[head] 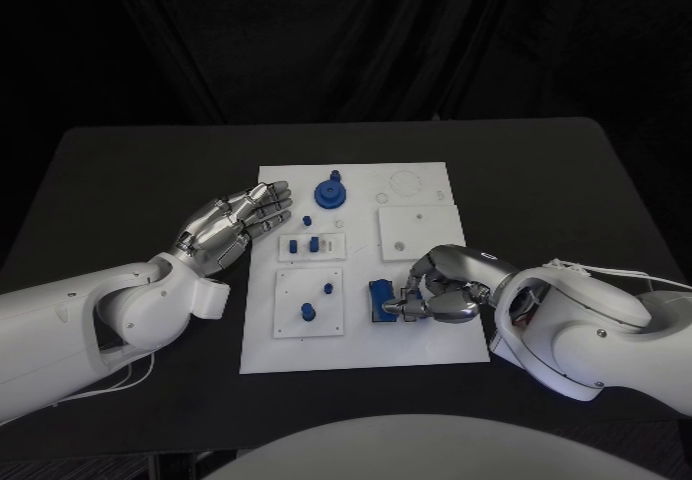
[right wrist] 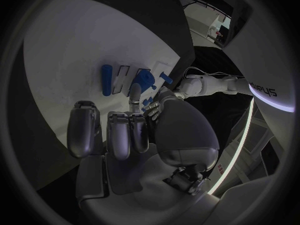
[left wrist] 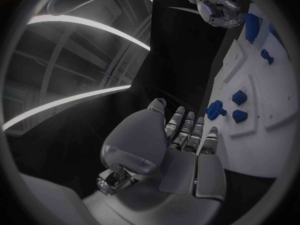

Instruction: Assemble the parts on the task board

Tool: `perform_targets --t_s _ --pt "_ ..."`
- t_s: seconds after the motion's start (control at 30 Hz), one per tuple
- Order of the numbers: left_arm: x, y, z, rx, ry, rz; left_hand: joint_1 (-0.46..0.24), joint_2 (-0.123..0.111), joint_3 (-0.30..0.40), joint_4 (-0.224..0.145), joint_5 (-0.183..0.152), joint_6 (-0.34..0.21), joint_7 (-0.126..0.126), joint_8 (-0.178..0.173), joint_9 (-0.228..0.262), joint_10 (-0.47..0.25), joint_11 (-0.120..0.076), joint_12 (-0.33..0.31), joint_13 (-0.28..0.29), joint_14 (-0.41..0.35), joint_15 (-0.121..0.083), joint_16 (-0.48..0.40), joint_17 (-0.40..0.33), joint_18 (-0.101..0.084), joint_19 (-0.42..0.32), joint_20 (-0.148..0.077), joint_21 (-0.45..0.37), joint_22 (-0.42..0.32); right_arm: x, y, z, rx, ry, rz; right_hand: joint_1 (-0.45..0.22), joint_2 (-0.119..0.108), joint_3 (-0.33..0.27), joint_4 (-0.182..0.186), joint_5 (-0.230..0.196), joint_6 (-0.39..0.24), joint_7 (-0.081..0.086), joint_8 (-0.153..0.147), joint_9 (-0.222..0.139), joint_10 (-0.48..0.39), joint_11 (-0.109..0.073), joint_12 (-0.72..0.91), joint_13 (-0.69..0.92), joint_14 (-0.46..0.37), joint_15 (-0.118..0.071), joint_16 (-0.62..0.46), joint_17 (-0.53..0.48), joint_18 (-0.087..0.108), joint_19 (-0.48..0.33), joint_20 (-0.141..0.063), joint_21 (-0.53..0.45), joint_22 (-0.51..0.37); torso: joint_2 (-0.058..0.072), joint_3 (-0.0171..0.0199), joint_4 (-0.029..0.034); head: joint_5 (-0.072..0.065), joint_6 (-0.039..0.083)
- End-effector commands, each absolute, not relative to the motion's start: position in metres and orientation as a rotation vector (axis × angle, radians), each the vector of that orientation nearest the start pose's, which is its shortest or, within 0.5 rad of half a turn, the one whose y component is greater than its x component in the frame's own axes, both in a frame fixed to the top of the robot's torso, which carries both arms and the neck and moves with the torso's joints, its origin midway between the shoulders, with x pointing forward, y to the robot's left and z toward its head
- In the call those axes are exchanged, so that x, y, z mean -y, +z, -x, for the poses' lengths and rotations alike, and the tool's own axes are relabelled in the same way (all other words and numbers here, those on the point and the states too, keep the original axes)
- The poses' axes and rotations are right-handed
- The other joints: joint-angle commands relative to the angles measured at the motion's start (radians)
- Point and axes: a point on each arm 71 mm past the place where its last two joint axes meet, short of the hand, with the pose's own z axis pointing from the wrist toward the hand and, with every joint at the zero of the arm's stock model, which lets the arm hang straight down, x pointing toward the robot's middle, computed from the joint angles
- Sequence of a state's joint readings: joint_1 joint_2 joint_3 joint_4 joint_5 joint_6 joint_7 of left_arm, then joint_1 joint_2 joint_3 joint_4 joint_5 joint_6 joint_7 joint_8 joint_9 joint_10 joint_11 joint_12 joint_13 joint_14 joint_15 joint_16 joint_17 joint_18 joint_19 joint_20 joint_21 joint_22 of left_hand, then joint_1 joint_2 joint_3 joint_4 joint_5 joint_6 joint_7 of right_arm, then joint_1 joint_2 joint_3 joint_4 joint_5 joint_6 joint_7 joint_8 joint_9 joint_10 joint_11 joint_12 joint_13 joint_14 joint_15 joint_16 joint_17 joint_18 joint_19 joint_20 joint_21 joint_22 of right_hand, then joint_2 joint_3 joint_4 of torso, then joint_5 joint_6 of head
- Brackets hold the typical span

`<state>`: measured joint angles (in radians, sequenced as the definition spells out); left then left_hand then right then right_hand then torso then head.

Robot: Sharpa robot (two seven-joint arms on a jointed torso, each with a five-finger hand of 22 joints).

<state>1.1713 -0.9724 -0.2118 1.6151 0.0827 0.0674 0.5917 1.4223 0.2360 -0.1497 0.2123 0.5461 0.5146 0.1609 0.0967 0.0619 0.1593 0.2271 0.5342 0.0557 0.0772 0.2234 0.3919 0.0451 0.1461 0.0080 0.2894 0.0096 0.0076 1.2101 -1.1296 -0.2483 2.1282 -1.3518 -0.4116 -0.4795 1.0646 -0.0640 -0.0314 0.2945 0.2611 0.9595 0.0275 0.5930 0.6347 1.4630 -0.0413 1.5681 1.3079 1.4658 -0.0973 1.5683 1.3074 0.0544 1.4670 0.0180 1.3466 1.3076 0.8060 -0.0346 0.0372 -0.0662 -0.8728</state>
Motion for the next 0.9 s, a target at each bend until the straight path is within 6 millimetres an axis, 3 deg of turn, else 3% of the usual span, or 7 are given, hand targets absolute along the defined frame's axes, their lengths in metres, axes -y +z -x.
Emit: perform_targets --t_s 0.03,0.3,0.4,0.63,0.73,0.9 --pt "-0.2318 -0.2283 -0.429 -1.493 -1.932 1.162 0.008 -0.002 0.001 -0.006 0.005 0.009 0.083 0.005 0.001 -0.001 0.007 0.004 0.002 0.002 0.008 0.006 0.001 -0.009 -0.002 0.006 -0.001 0.001 0.187 -0.1994 -0.3292 -1.923 0.733 -0.119 -0.02 0.012 -0.013 0.0 -0.014 0.003 -0.007 0.012 0.008 0.108 -0.003 0.003 0.263 0.105 -0.002 0.003 0.263 -0.003 0.016 -0.005 0.009 0.196 0.0 0.0 0.0 0.001 0.0" --pt "-0.2324 -0.2288 -0.4288 -1.495 -1.929 1.164 0.008 -0.001 0.004 -0.008 0.005 0.014 0.085 0.007 0.001 0.002 0.01 0.009 0.002 0.004 0.011 0.012 0.002 -0.011 -0.001 0.006 0.0 0.002 0.1907 -0.2028 -0.33 -1.96 0.716 -0.106 0.015 0.018 -0.023 -0.004 -0.009 -0.001 -0.013 0.037 0.03 0.108 -0.008 0.003 0.263 0.105 -0.006 0.003 0.263 -0.003 0.016 -0.008 0.009 0.196 0.0 -0.0003 0.0002 0.004 0.0" --pt "-0.2325 -0.2288 -0.4287 -1.496 -1.929 1.164 0.008 -0.001 0.004 -0.008 0.005 0.014 0.085 0.007 0.001 0.002 0.01 0.009 0.002 0.004 0.011 0.012 0.002 -0.011 -0.001 0.006 0.0 0.002 0.1913 -0.2046 -0.3305 -1.978 0.707 -0.097 0.058 0.023 -0.022 -0.009 0.021 -0.006 -0.017 0.054 0.045 0.108 -0.011 0.003 0.263 0.105 -0.009 0.003 0.263 -0.003 0.016 -0.01 0.009 0.196 0.0 -0.0003 0.0005 0.006 0.0" --pt "-0.2324 -0.2291 -0.4287 -1.499 -1.929 1.165 0.007 -0.002 0.006 -0.008 0.006 0.017 0.086 0.008 0.002 0.004 0.011 0.013 0.002 0.006 0.012 0.015 0.002 -0.013 0.0 0.007 0.0 0.002 0.1923 -0.2067 -0.3315 -1.998 0.696 -0.086 0.088 0.034 -0.024 -0.007 0.026 -0.006 -0.02 0.071 0.059 0.108 -0.015 0.003 0.263 0.105 -0.012 0.003 0.263 -0.002 0.014 -0.013 0.004 0.194 0.0 -0.0004 0.0012 0.007 0.0" --pt "-0.2323 -0.2292 -0.4287 -1.5 -1.93 1.165 0.007 -0.002 0.007 -0.009 0.006 0.016 0.086 0.008 0.002 0.004 0.012 0.012 0.002 0.006 0.013 0.016 0.002 -0.013 0.0 0.007 0.001 0.002 0.1926 -0.2075 -0.3316 -2.005 0.692 -0.082 0.126 0.042 -0.024 -0.011 0.012 -0.009 -0.024 0.081 0.069 0.108 -0.018 0.003 0.263 0.105 -0.015 0.003 0.263 -0.001 0.013 -0.015 0.002 0.193 0.0 -0.0003 0.0004 0.008 0.0" --pt "-0.2319 -0.2293 -0.4286 -1.501 -1.931 1.166 0.007 -0.001 0.007 -0.009 0.006 0.017 0.087 0.009 0.002 0.005 0.012 0.013 0.003 0.007 0.014 0.017 0.002 -0.013 0.0 0.007 0.001 0.003 0.193 -0.2084 -0.3327 -2.01 0.685 -0.081 0.181 0.046 -0.017 -0.02 0.038 -0.013 -0.029 0.087 0.077 0.108 -0.022 0.003 0.263 0.105 -0.018 0.003 0.263 -0.001 0.012 -0.019 -0.001 0.193 0.0 -0.0003 0.0 0.007 0.0"
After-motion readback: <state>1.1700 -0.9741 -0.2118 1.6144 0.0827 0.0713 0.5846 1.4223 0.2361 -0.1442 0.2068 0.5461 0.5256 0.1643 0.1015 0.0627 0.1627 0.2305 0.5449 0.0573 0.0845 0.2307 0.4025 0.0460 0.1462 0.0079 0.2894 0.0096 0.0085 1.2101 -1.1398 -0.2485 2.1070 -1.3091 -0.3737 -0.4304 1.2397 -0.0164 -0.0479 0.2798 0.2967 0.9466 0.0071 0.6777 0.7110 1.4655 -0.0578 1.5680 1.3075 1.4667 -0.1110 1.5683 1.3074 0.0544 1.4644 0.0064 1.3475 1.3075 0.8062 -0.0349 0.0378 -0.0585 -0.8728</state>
